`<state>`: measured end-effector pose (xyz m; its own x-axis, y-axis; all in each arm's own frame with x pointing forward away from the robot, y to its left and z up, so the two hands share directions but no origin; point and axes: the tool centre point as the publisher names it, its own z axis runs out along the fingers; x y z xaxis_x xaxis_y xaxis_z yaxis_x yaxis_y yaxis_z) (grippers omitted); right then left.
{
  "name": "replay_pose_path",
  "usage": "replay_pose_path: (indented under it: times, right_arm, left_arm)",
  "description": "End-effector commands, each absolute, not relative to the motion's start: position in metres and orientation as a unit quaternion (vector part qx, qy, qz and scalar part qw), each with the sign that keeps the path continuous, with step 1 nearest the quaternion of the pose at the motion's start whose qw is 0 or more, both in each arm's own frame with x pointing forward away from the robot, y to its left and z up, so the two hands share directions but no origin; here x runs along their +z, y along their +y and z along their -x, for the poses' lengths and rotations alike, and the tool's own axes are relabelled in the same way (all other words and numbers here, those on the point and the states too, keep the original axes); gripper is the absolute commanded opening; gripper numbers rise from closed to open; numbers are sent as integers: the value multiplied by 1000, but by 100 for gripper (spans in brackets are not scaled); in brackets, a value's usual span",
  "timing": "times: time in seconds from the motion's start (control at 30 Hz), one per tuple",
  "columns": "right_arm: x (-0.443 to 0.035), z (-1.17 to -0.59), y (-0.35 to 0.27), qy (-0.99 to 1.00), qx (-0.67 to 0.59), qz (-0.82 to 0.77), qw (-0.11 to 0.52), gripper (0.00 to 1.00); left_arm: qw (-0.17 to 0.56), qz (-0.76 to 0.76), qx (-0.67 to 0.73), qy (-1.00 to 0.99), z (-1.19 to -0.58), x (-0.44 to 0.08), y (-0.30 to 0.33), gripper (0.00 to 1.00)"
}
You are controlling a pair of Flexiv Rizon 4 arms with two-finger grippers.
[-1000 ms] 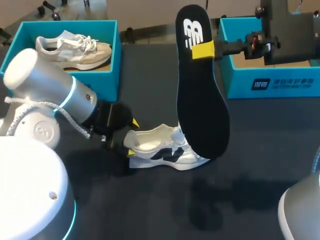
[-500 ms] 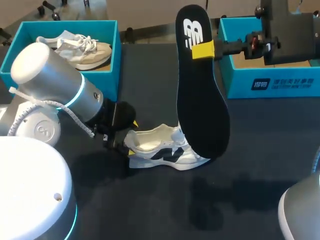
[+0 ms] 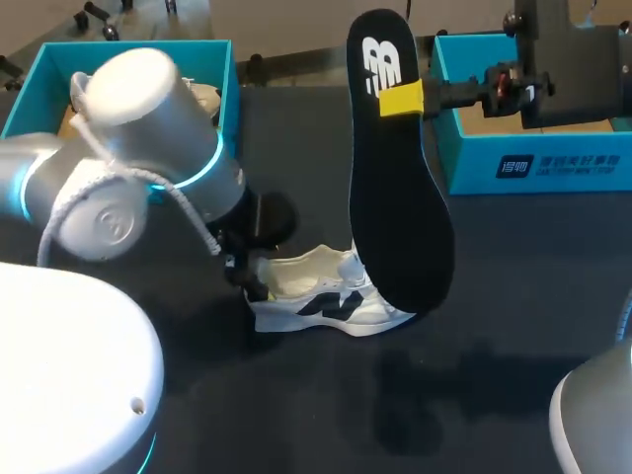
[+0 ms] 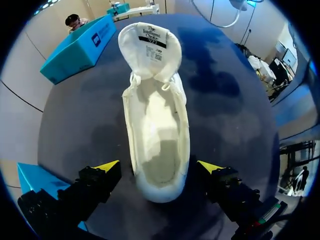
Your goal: Take the shoe out of the shoebox, open the shoe tongue, remove and reinsert the insole, then place the shoe into the shoebox
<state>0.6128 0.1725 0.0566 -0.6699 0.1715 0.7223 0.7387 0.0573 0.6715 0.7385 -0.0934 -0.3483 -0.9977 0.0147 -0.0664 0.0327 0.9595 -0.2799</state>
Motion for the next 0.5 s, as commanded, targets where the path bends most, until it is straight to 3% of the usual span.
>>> replay_pose_path:
  times: [0.03,0.5]
  right_arm:
    - [57,-616,177,-688,-600,332,237,0]
    - [57,-616,177,-688,-600,332,237,0]
  left_arm:
    - [37,-2,-68,997,-739,-347,-100,100]
    - [37,-9,-45,998,-739,-335,-98,100]
